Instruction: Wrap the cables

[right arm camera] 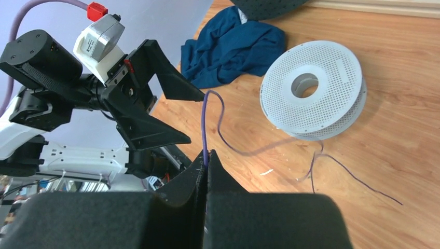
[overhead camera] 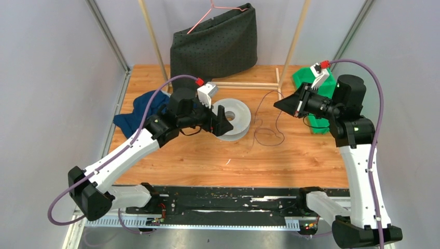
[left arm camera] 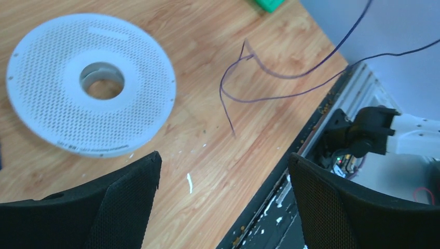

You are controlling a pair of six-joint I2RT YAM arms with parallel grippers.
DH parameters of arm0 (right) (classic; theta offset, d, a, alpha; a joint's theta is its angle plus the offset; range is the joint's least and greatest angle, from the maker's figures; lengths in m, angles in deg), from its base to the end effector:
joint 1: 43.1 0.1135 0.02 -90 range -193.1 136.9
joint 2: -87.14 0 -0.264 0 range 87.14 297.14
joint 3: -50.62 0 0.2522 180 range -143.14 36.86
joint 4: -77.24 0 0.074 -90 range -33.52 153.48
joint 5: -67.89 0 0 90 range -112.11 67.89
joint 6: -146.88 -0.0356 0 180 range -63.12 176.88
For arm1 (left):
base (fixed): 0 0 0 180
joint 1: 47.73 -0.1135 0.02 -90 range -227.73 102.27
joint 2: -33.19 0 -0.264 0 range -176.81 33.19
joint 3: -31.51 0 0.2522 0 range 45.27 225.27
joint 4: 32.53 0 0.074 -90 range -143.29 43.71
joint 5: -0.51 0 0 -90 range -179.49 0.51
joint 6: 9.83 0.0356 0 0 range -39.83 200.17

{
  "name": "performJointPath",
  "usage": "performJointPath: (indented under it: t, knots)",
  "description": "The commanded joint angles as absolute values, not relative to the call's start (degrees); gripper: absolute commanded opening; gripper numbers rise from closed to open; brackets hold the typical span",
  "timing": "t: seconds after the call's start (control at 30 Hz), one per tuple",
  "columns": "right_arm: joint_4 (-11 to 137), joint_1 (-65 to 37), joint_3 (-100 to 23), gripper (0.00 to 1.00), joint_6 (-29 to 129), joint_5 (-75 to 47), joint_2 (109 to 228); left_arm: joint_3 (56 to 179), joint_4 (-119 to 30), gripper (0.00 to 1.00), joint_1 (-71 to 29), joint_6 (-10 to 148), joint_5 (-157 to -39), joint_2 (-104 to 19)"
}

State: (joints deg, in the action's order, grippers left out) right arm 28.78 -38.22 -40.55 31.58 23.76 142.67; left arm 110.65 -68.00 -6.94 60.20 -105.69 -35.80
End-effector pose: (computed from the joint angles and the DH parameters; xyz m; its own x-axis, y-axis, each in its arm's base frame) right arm 0.1691 0.0401 0.4562 -0.5232 0.2540 -0.8135 -0.5895 0.5815 0.5607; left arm 0.1990 -0.1848 0.3581 -0.5838 0.0706 -0.8088 0.6585 0.6239 -0.4209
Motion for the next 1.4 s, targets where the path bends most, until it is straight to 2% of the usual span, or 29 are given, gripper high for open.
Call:
performJointPath:
  t: [0.0, 0.47, 0.63, 0.8, 1.0, 1.17, 1.37]
  knots:
    - [28.13, -37.29, -43.07, 0.01, 31.02, 28.74, 143.60, 108.18, -58.04, 0.93, -6.78, 59.61, -112.75, -37.00]
    - [29.22, -37.24, -47.68, 0.01, 31.90, 38.35, 147.39, 108.58, -51.78, 0.85, -6.70, 61.45, -125.18, -45.17]
    - [33.88, -37.17, -47.25, 0.01, 28.73, 40.28, 148.17, 107.76, -49.28, 0.84, -6.77, 62.55, -124.00, -45.79]
    - [38.08, -37.19, -47.34, 0.01, 25.89, 42.38, 149.13, 110.34, -54.91, 0.86, -8.31, 70.26, -122.67, -45.64]
    - [46.03, -37.21, -46.12, 0.01, 20.54, 44.10, 149.36, 113.20, -58.07, 0.85, -9.70, 71.75, -128.78, -49.89]
    - [55.32, -37.22, -45.03, 0.01, 13.41, 45.57, 149.91, 108.54, -49.09, 0.85, -9.63, 66.14, -129.85, -49.66]
    - [58.38, -37.23, -45.37, 0.01, 11.25, 46.88, 150.32, 104.63, -32.77, 0.86, -9.68, 56.68, -133.99, -49.36]
